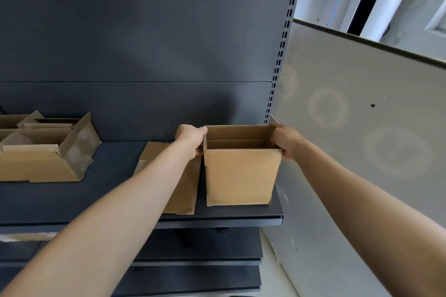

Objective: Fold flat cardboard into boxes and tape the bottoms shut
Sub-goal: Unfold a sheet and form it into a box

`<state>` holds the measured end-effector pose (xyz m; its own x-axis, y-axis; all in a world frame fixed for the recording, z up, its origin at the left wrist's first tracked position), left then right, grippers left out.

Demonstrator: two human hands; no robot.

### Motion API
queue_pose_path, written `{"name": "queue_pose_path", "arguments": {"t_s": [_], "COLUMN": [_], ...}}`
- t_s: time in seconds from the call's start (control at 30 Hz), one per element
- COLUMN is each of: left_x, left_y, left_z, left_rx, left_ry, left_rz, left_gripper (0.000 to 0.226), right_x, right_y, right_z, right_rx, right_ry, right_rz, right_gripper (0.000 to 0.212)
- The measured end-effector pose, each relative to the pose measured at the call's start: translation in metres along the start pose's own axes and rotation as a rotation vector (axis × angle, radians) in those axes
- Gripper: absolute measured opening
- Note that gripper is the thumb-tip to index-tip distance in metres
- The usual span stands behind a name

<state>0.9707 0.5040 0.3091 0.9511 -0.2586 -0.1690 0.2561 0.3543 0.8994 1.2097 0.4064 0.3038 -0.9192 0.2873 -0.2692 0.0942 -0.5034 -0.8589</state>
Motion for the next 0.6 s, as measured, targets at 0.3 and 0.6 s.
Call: {"name": "queue_pose_path", "arguments": {"t_s": [0.3, 0.6], "left_x": [0.000, 0.012], "left_y": [-0.017, -0.040], "left_z": [-0.007, -0.002], "left_rx": [-0.079, -0.171], "left_ry": [-0.074, -0.295], "left_rz": [0.195, 0.360], "left_gripper": [0.019, 0.026], "right_x": [0.003, -0.003], "right_y": [0.005, 0.011], "right_z": [0.004, -0.007], "right_rx": [0.055, 0.078], "right_ry": [-0.031, -0.044], "right_rz": [-0.254, -0.174], "right_gripper": [0.020, 0.038]}}
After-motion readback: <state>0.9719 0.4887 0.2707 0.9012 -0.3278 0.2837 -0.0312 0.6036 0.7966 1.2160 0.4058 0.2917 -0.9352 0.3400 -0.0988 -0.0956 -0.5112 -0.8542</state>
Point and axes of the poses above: each hand's wrist, its own z-axis away from the middle knuckle, its own x-axis out of the palm, y = z × x, the point moved 10 cm from there along -z, towards the middle knuckle, and after that the axes turned 7 degrees about -y, right-handed, at the moved point
